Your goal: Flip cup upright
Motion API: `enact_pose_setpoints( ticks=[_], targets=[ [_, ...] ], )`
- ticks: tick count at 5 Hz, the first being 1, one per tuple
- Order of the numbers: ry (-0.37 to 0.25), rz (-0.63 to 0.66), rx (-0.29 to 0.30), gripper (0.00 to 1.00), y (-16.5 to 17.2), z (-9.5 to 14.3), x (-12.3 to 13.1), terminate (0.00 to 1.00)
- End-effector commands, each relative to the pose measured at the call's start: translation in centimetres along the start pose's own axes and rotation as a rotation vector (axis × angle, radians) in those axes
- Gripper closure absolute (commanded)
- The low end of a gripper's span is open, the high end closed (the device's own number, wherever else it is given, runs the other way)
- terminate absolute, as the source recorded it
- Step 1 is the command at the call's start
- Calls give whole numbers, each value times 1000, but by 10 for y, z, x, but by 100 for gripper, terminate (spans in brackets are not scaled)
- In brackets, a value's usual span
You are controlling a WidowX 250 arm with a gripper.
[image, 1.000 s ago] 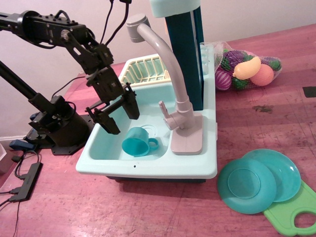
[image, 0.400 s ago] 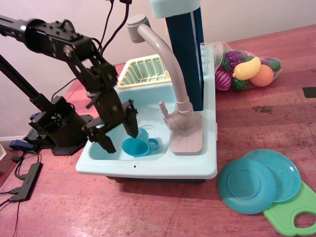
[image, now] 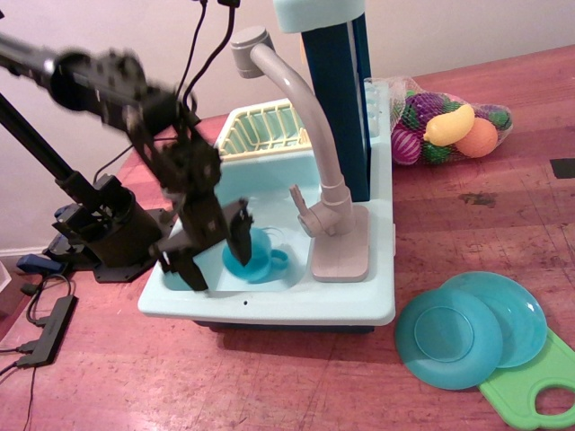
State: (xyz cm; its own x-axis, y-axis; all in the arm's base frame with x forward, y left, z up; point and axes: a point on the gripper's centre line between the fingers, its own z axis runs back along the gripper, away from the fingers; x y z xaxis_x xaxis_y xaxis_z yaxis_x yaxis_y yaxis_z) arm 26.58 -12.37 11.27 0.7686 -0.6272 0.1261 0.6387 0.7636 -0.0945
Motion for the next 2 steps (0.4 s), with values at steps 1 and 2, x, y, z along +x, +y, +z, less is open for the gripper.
enact_pose_setpoints(
  ticks=[1,2],
  targets=[
    [-224,220,162,0,0,22,-6,0],
    [-334,381,242,0,-10,23,-9,0]
  ],
)
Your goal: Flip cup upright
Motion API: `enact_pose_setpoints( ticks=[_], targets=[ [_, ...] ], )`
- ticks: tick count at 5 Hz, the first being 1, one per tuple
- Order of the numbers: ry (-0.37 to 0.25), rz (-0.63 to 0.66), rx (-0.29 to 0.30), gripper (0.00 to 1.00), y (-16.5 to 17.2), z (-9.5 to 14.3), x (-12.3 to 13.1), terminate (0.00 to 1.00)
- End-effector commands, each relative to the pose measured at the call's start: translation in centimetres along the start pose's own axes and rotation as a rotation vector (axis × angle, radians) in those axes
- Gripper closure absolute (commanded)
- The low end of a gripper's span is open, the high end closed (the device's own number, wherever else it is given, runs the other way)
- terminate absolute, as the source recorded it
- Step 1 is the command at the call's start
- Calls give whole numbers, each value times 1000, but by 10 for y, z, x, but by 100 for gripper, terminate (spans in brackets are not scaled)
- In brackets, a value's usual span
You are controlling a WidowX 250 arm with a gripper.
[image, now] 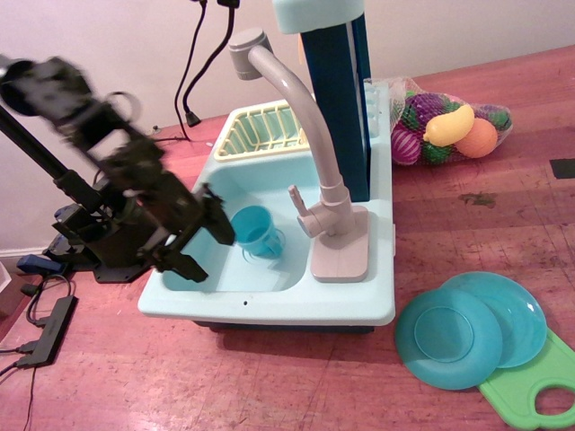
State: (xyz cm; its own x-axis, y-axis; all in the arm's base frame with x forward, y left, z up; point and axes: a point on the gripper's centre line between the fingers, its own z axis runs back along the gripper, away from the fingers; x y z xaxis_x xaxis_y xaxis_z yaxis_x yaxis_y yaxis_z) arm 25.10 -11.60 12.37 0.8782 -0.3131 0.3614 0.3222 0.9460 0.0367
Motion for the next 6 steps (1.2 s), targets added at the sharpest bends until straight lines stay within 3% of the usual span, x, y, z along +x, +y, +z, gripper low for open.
enact_pose_setpoints(
  ticks=[1,2,5,6],
  targets=[
    [-106,96,1,0,-7,-1,8,0],
    [-176,-54,-21,0,5,5,15,0],
    [-176,-54,-21,0,5,5,15,0],
    [-176,-54,-21,0,5,5,15,100]
  ],
)
